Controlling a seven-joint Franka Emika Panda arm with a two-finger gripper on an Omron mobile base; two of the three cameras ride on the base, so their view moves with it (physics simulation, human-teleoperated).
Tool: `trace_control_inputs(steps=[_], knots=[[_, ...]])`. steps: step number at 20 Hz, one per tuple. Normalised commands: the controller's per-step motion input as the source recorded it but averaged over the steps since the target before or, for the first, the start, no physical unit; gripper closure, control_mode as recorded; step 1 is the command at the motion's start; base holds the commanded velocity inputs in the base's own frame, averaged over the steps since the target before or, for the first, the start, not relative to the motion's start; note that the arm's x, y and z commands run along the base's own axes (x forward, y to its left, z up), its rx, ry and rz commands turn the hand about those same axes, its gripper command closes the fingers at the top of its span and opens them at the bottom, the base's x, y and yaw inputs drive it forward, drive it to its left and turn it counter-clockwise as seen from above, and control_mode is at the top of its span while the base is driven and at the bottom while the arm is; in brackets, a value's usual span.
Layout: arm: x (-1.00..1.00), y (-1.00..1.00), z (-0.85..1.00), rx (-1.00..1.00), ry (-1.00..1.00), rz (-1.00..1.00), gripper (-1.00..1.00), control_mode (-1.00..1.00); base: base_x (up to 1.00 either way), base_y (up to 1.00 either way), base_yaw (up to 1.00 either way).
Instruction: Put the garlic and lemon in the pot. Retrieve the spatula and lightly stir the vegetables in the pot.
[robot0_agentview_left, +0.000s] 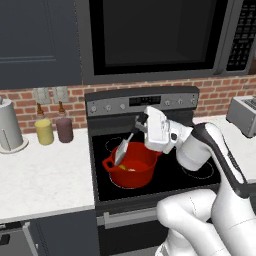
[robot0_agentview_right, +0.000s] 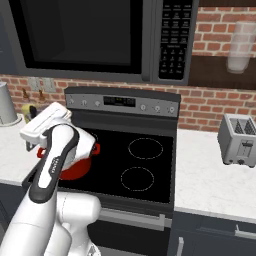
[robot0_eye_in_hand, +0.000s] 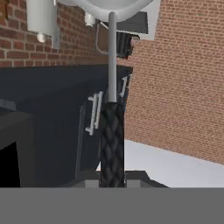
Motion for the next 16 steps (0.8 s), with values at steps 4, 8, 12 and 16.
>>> trace_control_inputs(steps=[4, 8, 12, 16], knots=[[0.28, -0.41, 0.00, 0.07, 0.16, -0.09, 1.00, -1.00, 0.00, 0.00, 0.00], [0.08, -0.59, 0.02, 0.00, 0.00, -0.10, 1.00, -1.00, 0.00, 0.00, 0.00], [0.34, -0.35, -0.02, -0.02, 0.00, -0.08, 1.00, -1.00, 0.00, 0.00, 0.00], [0.70, 0.00, -0.17, -0.16, 0.02, -0.05, 1.00, -1.00, 0.00, 0.00, 0.00]])
